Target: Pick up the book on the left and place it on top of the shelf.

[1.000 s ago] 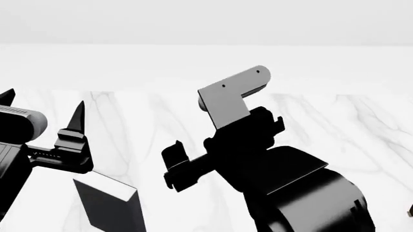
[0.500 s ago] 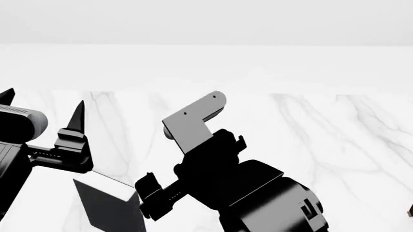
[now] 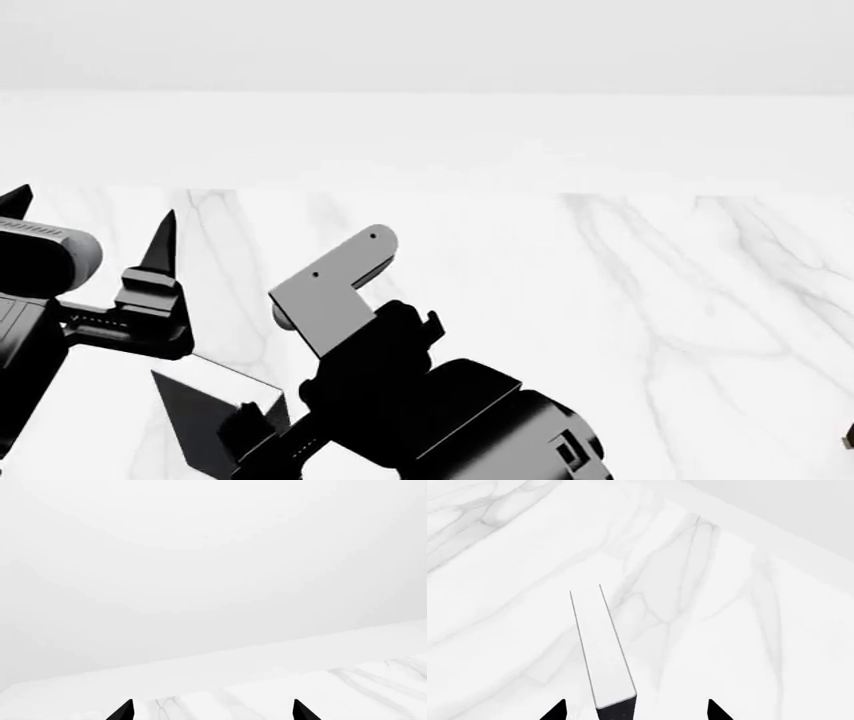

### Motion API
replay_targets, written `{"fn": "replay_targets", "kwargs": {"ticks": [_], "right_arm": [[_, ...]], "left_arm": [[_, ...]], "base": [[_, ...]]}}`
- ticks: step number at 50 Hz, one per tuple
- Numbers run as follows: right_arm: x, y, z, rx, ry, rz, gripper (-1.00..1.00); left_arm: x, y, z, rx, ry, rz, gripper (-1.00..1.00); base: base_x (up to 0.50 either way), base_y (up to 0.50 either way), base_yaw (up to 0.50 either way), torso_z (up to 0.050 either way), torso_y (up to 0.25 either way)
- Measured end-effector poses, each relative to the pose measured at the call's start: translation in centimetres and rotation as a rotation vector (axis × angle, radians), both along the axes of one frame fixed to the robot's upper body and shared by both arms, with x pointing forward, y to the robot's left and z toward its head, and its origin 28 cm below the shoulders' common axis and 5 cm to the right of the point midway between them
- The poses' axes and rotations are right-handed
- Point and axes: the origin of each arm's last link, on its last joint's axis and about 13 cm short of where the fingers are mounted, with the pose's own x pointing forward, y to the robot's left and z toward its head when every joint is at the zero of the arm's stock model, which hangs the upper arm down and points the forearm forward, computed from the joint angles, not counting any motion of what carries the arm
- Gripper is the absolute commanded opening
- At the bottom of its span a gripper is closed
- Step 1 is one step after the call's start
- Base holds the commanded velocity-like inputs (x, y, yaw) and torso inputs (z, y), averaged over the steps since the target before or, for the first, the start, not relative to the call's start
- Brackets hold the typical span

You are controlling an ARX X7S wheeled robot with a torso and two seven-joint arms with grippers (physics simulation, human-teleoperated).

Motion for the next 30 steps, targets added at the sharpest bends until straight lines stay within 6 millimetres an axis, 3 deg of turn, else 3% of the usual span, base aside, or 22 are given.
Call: {"fn": "replay_targets", "kwargs": {"ticks": [30], "right_arm": [[1.0,2.5,-2.5,-0.039,0.037,0.059,1.0]], "left_arm": [[0.0,-0.1,-0.1,0.003,0.001,-0.002,1.0]], "base": [[0.0,0.0,0.0,0.0,0.0]]}}
